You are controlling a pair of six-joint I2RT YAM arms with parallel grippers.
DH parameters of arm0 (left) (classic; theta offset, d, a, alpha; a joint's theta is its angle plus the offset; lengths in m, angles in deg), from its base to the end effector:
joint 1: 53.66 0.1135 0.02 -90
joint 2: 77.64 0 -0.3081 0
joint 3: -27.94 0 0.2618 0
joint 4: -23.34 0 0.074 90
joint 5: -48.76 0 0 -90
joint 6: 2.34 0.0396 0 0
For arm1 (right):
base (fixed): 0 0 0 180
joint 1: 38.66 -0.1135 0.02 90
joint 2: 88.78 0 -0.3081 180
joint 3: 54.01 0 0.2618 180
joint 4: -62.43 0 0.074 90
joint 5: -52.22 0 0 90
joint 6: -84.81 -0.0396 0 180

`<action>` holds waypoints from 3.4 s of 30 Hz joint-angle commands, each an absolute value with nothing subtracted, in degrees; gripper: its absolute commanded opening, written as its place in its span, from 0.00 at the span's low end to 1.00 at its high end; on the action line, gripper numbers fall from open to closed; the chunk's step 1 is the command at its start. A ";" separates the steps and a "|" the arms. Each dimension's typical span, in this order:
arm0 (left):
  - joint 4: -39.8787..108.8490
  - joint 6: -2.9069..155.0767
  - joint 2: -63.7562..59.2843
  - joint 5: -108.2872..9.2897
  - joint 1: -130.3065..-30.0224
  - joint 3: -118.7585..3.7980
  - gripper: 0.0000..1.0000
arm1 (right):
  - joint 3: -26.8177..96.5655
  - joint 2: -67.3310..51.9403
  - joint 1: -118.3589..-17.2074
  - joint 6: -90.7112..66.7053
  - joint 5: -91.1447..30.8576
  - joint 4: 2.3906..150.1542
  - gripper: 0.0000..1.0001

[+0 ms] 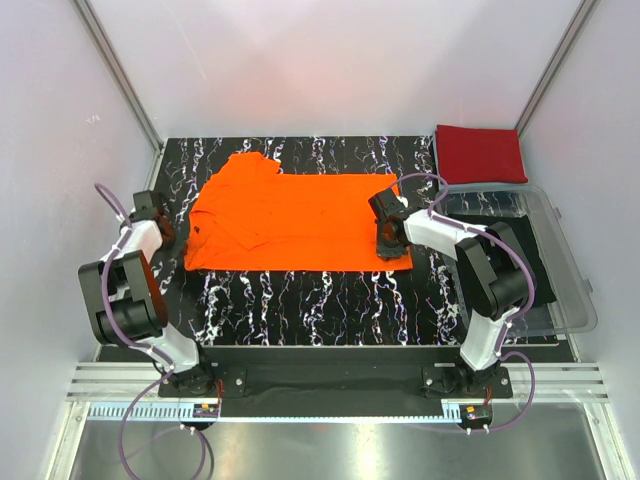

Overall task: Fold and stack the t-shirts
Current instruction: Fold the tshirt

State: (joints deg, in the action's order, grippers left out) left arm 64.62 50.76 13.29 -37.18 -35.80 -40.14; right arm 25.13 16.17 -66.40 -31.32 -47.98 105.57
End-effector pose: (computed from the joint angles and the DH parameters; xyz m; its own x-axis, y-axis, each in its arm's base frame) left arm 0.2997 0.0995 0.2178 -0.4835 -0.7850 -0.3872 -0.7824 0.5860 -0.2110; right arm 0.3358 0.1687 0.1918 -0.9185 0.0067 -0.3953 0.0030 0.9999 0.0098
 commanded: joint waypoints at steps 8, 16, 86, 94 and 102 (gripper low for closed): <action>64.54 52.94 14.56 -35.43 -36.26 -47.71 0.00 | 23.66 16.96 -65.90 -29.62 -53.08 109.95 0.16; 64.27 67.79 14.99 -50.72 -38.20 -47.90 0.35 | 25.16 18.09 -65.73 -28.66 -51.50 109.87 0.17; 78.00 65.87 17.38 -40.87 -48.74 -61.52 0.37 | 31.65 7.37 -71.17 -25.23 -39.82 100.04 0.29; 69.13 55.61 16.58 -60.79 -34.90 -50.91 0.37 | 42.98 16.33 -84.95 -11.71 -42.26 88.78 0.32; 60.94 50.84 18.42 -65.50 -28.09 -46.04 0.34 | 60.39 33.03 -93.58 -2.21 -42.09 87.89 0.35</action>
State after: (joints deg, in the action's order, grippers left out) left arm 66.37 53.10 18.34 -60.57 -27.10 -45.56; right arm 55.88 29.66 -90.42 -8.98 -41.36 89.85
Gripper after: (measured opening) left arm 0.343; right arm 0.349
